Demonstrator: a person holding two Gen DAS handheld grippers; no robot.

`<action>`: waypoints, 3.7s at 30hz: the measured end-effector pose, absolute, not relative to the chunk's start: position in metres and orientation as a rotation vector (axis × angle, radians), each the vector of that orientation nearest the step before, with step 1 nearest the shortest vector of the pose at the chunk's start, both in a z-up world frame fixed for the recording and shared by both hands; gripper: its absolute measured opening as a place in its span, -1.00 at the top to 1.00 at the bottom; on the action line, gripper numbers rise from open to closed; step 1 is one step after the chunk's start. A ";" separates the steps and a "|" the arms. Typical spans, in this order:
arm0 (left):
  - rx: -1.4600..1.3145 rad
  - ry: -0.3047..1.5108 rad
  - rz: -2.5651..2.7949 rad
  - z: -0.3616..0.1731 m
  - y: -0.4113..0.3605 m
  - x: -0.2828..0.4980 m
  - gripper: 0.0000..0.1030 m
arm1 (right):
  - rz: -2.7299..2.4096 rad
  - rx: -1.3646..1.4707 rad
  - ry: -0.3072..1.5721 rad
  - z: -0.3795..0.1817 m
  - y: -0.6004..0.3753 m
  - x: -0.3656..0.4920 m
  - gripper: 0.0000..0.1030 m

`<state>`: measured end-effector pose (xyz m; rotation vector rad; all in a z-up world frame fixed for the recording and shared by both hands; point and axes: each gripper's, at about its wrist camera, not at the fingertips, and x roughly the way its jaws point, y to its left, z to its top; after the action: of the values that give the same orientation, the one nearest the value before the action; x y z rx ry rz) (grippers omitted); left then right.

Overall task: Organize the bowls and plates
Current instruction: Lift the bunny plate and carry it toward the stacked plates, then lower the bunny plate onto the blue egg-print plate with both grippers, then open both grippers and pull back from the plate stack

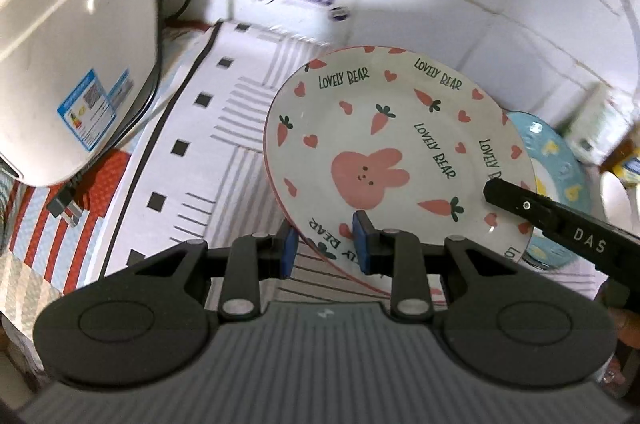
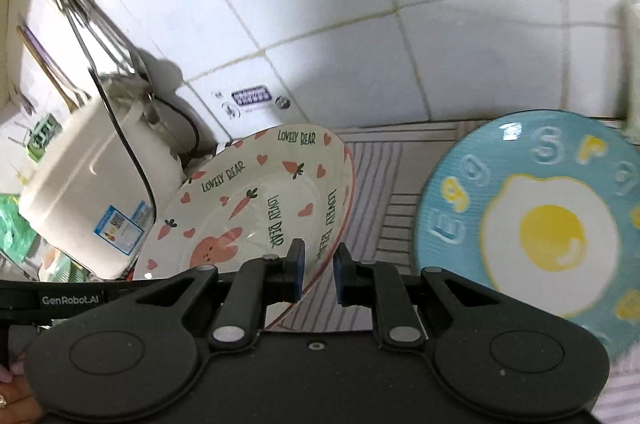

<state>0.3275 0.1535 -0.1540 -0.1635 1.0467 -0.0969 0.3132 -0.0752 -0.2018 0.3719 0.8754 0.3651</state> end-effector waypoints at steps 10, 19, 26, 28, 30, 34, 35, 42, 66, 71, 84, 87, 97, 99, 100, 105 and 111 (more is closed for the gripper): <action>-0.051 0.993 -0.225 -0.122 0.080 0.302 0.47 | 0.281 0.430 0.761 -0.170 -0.145 0.254 0.60; 0.032 1.012 -0.314 -0.119 0.025 0.290 0.47 | 0.205 0.483 0.719 -0.171 -0.198 0.216 0.58; 0.056 1.049 -0.352 -0.126 0.002 0.294 0.47 | 0.169 0.518 0.722 -0.180 -0.224 0.204 0.56; 0.054 1.067 -0.366 -0.131 -0.003 0.300 0.47 | 0.162 0.532 0.729 -0.183 -0.233 0.204 0.56; 0.056 1.084 -0.371 -0.137 -0.008 0.305 0.47 | 0.156 0.542 0.736 -0.188 -0.238 0.208 0.56; 0.055 1.123 -0.379 -0.149 -0.013 0.317 0.47 | 0.132 0.574 0.760 -0.201 -0.245 0.215 0.56; 0.052 1.132 -0.380 -0.152 -0.013 0.319 0.47 | 0.125 0.590 0.763 -0.204 -0.247 0.216 0.56; 0.019 1.161 -0.342 -0.171 -0.014 0.338 0.47 | 0.103 0.615 0.789 -0.221 -0.244 0.227 0.54; 0.144 1.169 -0.366 -0.181 -0.034 0.366 0.47 | -0.020 0.427 0.888 -0.231 -0.219 0.260 0.49; 0.135 1.204 -0.376 -0.184 -0.031 0.371 0.47 | -0.066 0.366 0.884 -0.230 -0.210 0.262 0.46; 0.212 1.204 -0.317 -0.192 -0.039 0.368 0.46 | -0.164 0.257 0.924 -0.226 -0.181 0.270 0.25; 0.204 1.203 -0.306 -0.195 -0.038 0.368 0.47 | -0.181 0.268 0.927 -0.226 -0.181 0.271 0.23; 0.269 1.164 -0.236 -0.199 -0.051 0.352 0.50 | -0.180 0.334 0.936 -0.230 -0.186 0.269 0.13; 0.274 1.158 -0.234 -0.197 -0.053 0.347 0.54 | -0.177 0.349 0.918 -0.230 -0.190 0.266 0.13; 0.272 1.158 -0.238 -0.196 -0.053 0.344 0.55 | -0.170 0.351 0.909 -0.228 -0.191 0.263 0.13; 0.233 1.169 -0.261 -0.183 -0.050 0.326 0.54 | -0.122 0.377 0.831 -0.204 -0.197 0.240 0.13; 0.207 1.162 -0.263 -0.167 -0.053 0.304 0.54 | -0.076 0.342 0.728 -0.178 -0.220 0.204 0.13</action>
<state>0.3041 -0.0532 -0.1675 0.2070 1.1622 -0.2633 0.2042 -0.2198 -0.1781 0.3424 0.7280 -0.0764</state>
